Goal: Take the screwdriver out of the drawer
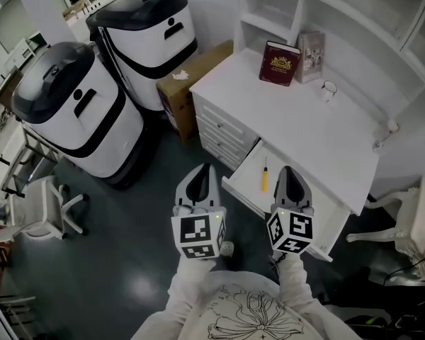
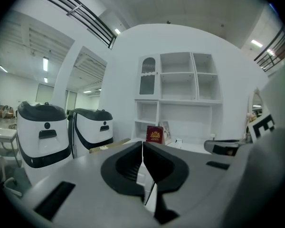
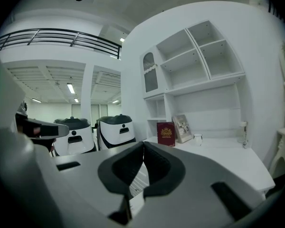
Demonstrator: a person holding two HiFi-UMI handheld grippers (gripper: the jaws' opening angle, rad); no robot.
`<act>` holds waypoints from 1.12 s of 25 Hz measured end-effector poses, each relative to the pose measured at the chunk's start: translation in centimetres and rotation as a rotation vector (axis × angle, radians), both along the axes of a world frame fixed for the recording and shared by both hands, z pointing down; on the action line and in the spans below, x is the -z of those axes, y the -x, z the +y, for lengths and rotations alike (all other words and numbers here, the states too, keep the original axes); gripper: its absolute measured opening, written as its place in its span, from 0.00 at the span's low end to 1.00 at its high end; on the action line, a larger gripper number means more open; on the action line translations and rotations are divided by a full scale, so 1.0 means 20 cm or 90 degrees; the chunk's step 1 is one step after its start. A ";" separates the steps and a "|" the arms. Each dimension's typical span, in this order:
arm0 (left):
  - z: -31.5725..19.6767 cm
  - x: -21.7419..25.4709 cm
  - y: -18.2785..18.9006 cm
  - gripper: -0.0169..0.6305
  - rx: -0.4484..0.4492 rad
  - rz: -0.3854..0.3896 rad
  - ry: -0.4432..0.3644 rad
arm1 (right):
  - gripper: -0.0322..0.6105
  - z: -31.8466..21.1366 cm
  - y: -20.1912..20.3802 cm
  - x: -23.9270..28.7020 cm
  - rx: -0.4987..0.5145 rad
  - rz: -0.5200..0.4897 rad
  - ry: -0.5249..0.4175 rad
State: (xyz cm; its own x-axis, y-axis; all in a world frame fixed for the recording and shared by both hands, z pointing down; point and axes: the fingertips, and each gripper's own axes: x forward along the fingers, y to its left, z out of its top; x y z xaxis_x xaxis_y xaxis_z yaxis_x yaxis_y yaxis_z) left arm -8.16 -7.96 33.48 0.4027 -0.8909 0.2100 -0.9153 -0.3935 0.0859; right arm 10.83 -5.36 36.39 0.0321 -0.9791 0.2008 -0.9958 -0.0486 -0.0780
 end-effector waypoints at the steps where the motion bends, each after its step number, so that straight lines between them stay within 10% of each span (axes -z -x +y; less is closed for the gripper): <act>1: -0.02 -0.01 0.00 0.04 -0.001 0.000 0.004 | 0.05 -0.02 0.00 -0.01 0.000 -0.001 0.004; 28: -0.50 -0.48 -0.14 0.04 0.011 -0.019 0.135 | 0.05 -0.52 -0.19 -0.52 0.018 -0.013 0.163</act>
State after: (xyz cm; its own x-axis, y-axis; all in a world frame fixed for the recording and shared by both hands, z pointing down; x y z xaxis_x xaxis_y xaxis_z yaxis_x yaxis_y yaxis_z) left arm -5.29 -17.96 43.06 0.3781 -0.8322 0.4056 -0.9253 -0.3535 0.1374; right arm 14.71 -15.80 46.80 -0.0011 -0.8969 0.4422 -0.9953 -0.0417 -0.0870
